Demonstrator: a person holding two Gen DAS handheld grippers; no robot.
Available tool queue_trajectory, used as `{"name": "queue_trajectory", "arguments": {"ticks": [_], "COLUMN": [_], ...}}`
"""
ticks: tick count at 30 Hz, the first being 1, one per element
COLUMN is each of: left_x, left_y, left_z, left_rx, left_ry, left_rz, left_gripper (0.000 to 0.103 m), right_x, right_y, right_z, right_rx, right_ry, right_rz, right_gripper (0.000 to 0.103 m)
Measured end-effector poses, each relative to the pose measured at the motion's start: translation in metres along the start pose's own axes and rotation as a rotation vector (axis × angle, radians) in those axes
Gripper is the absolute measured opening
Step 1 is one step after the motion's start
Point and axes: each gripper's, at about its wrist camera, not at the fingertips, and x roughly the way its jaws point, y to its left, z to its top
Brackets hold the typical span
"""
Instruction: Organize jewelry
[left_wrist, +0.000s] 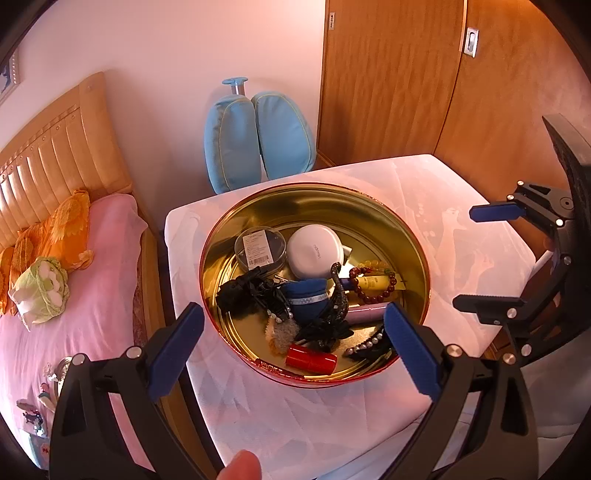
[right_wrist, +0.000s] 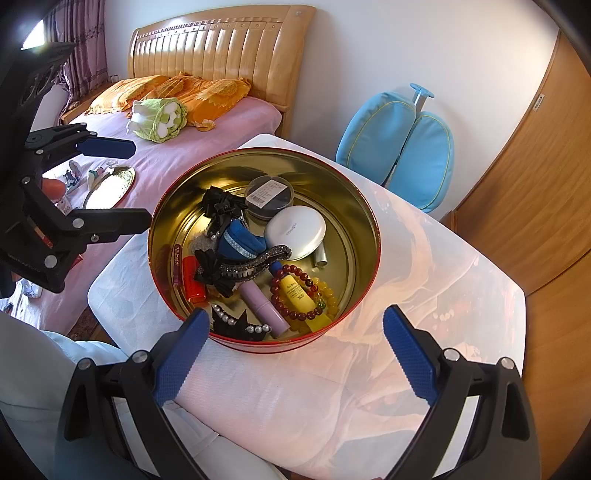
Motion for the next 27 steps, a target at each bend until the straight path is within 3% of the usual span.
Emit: {"name": "queue_trajectory", "arguments": {"ticks": [27], "left_x": [-0.0034], "left_y": [-0.0042], "left_z": [-0.0021], "left_rx": [0.022], "left_ry": [-0.024], "left_rz": [0.015], "left_gripper": [0.095], "right_x": [0.0003], "right_y": [-0.0003], "right_z": [-0.0001], "right_rx": [0.001], "right_ry": [0.001], "right_rz": [0.0], "right_gripper": [0.096]}}
